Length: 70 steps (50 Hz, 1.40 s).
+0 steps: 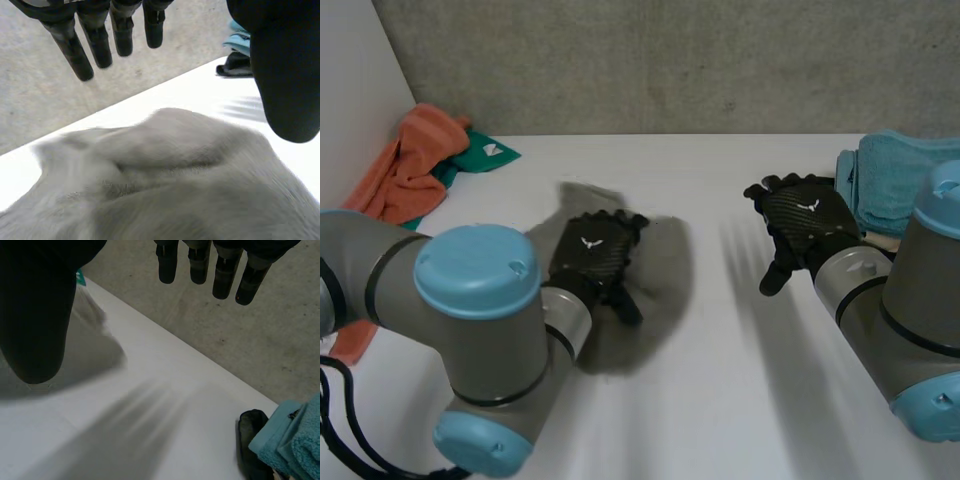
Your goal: Fold the laundry.
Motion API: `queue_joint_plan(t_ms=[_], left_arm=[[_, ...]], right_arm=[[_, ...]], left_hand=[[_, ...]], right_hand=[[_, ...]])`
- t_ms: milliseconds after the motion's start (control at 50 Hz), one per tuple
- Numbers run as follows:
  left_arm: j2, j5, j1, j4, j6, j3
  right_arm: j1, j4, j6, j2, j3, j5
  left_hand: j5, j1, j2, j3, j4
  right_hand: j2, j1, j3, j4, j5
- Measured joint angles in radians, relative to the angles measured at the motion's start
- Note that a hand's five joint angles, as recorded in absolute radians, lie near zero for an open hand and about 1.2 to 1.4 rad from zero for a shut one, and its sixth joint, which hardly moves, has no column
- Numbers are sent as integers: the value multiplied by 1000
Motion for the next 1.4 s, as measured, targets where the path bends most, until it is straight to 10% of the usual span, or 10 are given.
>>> queue_joint_plan(t_ms=[420, 1000, 1180, 1400], left_arm=[[85, 105, 448, -58, 214, -25], [-207, 177, 368, 52, 302, 43], [-239, 176, 345, 50, 366, 67], [-152, 165, 302, 48, 360, 64]], right_arm=[[20, 106, -26, 43, -77, -98], [195, 140, -284, 404, -292, -136], [194, 87, -283, 452, -312, -135], [191, 68, -253, 431, -335, -136]], left_hand=[[-17, 0, -29, -29, -26], [131, 173, 136, 125, 139], [878, 913, 897, 879, 900], [917, 914, 964, 943, 969]], right_hand=[[0, 0, 0, 0, 0], [226, 210, 248, 241, 171], [561, 492, 575, 570, 490], [994, 820, 1021, 1024, 934]])
